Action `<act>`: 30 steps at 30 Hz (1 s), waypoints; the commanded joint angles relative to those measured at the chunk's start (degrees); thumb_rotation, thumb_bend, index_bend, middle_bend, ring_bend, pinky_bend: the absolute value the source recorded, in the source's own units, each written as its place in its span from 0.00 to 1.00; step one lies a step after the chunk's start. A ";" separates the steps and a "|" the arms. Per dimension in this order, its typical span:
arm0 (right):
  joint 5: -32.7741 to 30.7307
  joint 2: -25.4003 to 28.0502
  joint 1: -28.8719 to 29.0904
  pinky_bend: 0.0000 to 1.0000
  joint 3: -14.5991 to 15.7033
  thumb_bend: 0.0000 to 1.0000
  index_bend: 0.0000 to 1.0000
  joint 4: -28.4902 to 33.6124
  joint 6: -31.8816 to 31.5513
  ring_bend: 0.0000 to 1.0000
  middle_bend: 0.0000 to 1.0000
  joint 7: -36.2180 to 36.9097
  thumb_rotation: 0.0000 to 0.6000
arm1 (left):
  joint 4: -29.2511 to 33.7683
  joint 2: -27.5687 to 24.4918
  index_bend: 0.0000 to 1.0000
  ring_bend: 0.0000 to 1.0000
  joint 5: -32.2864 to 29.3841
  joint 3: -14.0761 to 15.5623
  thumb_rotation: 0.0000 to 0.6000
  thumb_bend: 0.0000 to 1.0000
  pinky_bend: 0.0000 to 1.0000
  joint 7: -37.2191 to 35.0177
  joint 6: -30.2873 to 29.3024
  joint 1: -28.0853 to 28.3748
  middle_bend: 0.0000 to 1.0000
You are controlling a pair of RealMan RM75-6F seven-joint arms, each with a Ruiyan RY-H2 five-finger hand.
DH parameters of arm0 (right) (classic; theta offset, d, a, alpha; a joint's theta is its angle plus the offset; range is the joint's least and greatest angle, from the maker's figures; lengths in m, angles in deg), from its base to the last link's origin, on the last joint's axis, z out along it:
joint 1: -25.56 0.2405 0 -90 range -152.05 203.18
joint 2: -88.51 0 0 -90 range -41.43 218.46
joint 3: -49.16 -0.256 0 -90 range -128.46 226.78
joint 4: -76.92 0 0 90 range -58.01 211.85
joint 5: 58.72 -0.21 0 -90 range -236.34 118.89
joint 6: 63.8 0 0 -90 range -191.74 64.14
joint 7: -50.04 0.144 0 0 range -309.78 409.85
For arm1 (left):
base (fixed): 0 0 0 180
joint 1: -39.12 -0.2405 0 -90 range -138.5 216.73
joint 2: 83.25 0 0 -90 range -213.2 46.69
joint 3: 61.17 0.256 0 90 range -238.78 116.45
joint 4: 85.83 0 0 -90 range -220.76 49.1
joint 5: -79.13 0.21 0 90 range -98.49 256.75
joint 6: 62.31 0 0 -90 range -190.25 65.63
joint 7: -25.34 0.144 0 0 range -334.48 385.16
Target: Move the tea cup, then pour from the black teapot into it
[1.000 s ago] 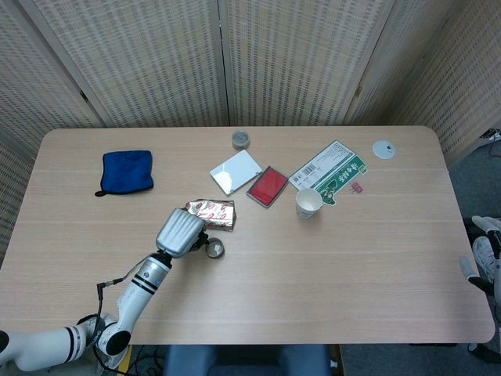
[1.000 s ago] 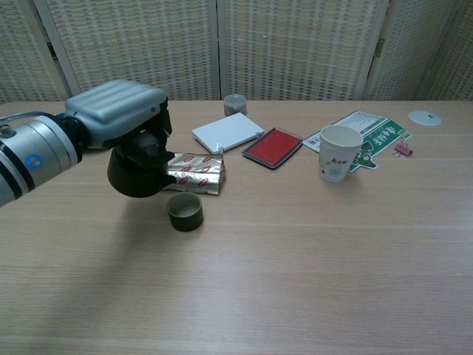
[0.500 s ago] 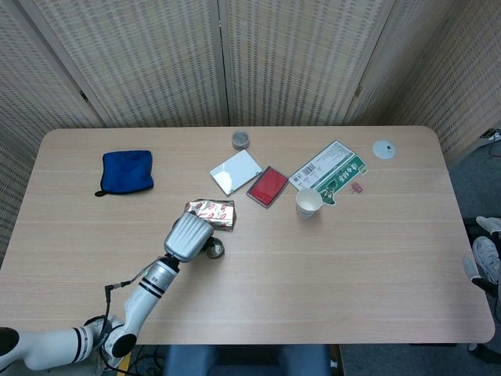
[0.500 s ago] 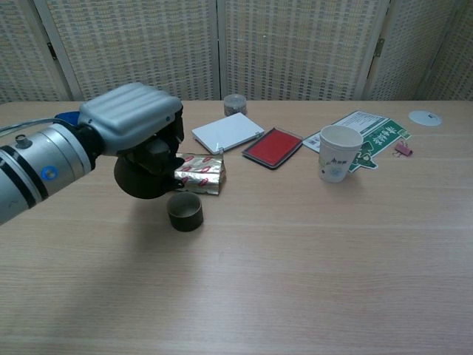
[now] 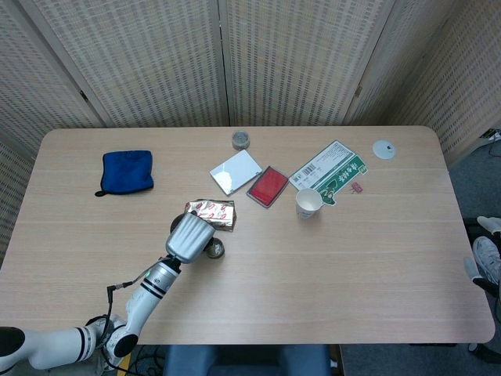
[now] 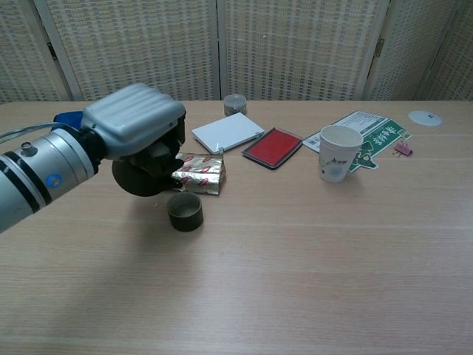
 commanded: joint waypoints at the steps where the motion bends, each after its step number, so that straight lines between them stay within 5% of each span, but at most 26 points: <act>1: 0.02 -0.01 -0.01 0.25 -0.01 0.25 0.24 0.00 -0.02 0.18 0.24 0.00 1.00 | -0.57 0.29 1.00 0.96 0.65 0.35 1.00 0.36 0.67 0.38 -0.44 -0.04 1.00; 30: 0.03 0.12 -0.27 0.25 -0.10 0.25 0.24 -0.11 -0.23 0.18 0.24 0.27 1.00 | -3.65 0.76 1.00 0.96 3.98 1.44 1.00 0.36 0.67 3.26 -1.73 -0.37 1.00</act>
